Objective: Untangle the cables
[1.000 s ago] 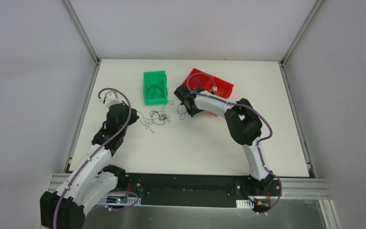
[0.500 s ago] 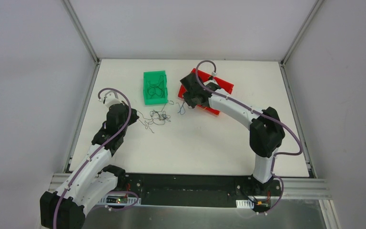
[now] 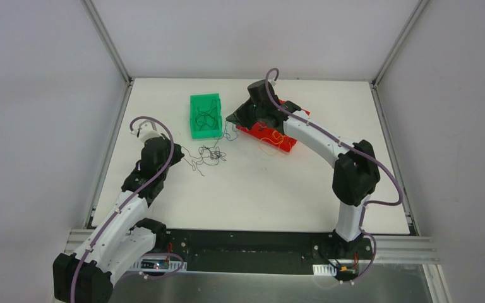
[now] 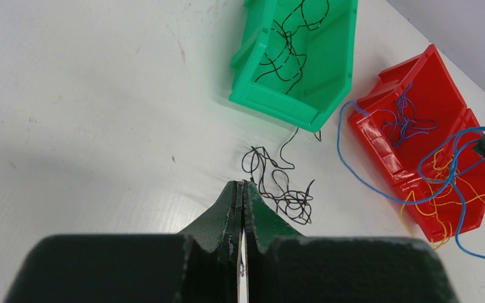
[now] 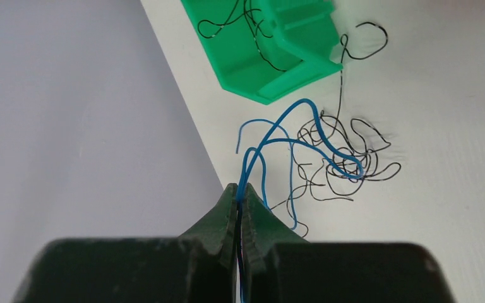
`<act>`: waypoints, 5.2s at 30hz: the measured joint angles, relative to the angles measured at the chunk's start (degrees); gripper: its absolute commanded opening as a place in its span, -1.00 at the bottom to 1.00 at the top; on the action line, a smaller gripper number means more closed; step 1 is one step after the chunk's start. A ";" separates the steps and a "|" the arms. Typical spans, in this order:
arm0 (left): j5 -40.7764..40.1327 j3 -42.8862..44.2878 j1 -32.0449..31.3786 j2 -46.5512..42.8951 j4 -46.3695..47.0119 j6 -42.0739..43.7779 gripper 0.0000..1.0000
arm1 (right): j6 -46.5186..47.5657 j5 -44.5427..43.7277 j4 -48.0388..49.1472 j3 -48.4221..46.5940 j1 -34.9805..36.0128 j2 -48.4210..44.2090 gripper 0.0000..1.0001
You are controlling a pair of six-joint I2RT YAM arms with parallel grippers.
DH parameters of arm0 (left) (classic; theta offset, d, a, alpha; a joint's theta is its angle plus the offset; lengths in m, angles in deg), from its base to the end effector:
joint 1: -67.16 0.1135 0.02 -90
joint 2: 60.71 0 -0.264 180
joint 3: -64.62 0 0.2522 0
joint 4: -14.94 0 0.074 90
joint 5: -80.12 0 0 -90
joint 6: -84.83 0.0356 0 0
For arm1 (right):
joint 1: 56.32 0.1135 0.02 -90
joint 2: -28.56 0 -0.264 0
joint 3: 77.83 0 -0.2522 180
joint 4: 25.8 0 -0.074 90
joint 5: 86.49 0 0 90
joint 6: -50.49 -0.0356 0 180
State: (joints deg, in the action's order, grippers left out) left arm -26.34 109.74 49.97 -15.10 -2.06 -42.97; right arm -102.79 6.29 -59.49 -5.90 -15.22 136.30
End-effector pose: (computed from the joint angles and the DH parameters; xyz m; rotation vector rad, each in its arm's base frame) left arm 0.1851 -0.0467 0.2675 -0.5301 1.8057 -0.3935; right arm 0.3336 0.2933 0.3062 0.4249 2.3287 1.0430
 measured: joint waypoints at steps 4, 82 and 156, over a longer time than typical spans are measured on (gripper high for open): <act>0.00 0.00 0.00 0.00 0.00 0.00 -1.00 | 1.62 4.13 4.59 1.31 -2.19 0.04 -1.00; 12.68 1.75 0.00 5.05 4.37 2.82 -1.00 | 49.79 -23.67 -11.54 1.44 -0.85 -8.79 0.41; 35.50 12.46 -19.58 -0.96 9.66 22.45 -1.00 | 50.18 -4.15 27.08 61.79 12.41 -37.46 -1.00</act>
State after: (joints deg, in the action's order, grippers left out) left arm 9.15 122.20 30.38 -16.06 7.60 -20.52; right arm -52.61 2.14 -32.41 55.89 -2.81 98.84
